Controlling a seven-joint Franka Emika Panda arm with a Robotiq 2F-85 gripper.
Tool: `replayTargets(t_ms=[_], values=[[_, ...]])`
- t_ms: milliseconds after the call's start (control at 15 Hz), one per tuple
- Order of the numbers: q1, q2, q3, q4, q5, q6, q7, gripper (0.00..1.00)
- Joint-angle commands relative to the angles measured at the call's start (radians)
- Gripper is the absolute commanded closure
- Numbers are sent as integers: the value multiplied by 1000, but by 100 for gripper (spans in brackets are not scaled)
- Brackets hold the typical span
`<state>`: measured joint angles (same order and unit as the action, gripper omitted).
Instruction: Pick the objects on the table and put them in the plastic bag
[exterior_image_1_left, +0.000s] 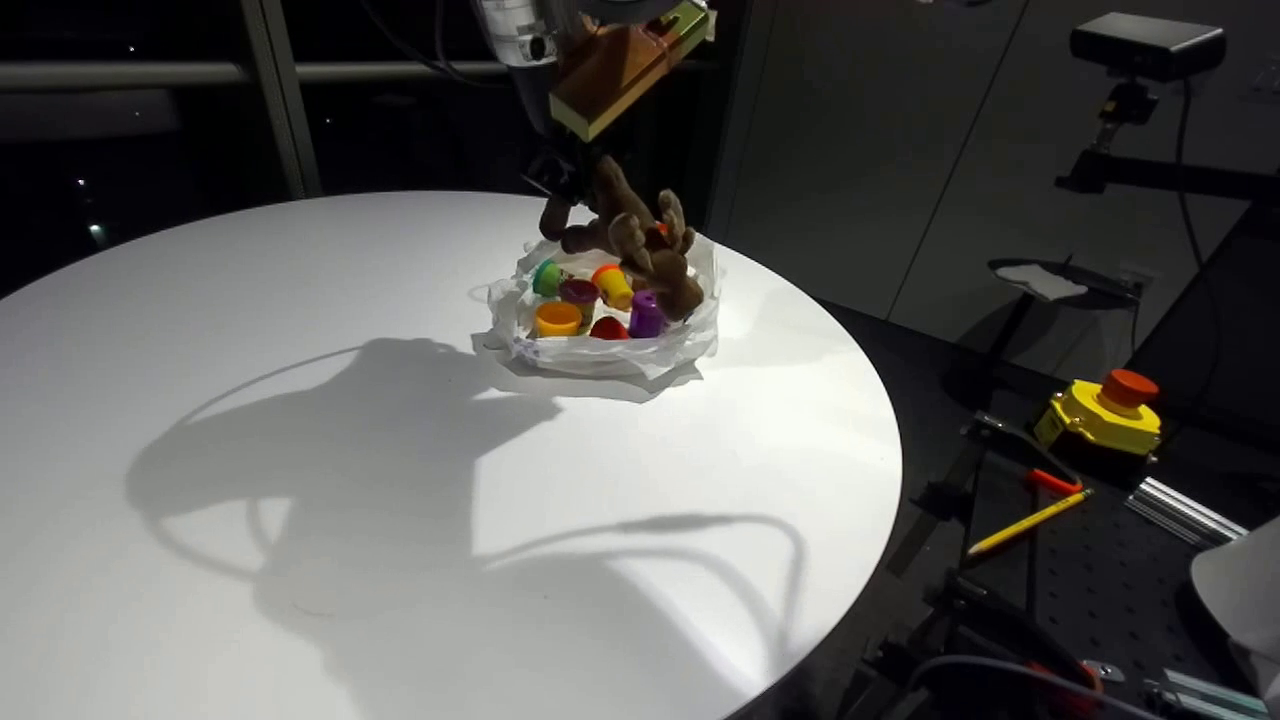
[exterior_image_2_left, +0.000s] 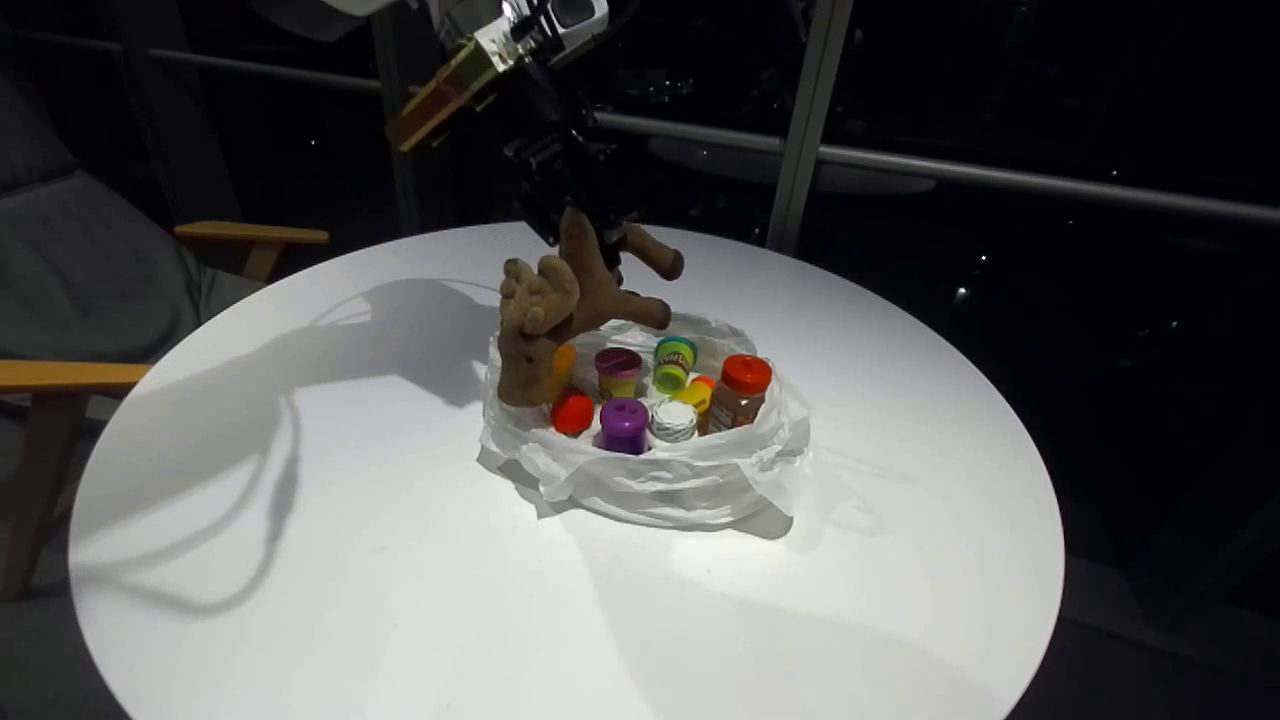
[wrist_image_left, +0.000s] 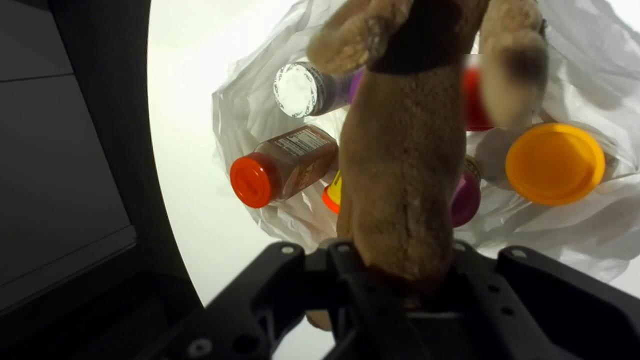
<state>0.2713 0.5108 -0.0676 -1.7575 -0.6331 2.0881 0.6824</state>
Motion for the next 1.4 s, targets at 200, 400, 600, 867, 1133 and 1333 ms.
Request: replayTargets(t_ms=[200, 400, 600, 867, 1133, 1333], values=[[33, 122, -39, 108, -140, -72, 122, 85], [29, 156, -23, 131, -160, -96, 137, 85], [20, 193, -1, 159, -136, -84, 123, 78], [19, 205, 6, 179, -120, -81, 134, 38], [14, 179, 0, 166, -114, -87, 164, 8], [5, 165, -7, 154, -110, -99, 189, 0]])
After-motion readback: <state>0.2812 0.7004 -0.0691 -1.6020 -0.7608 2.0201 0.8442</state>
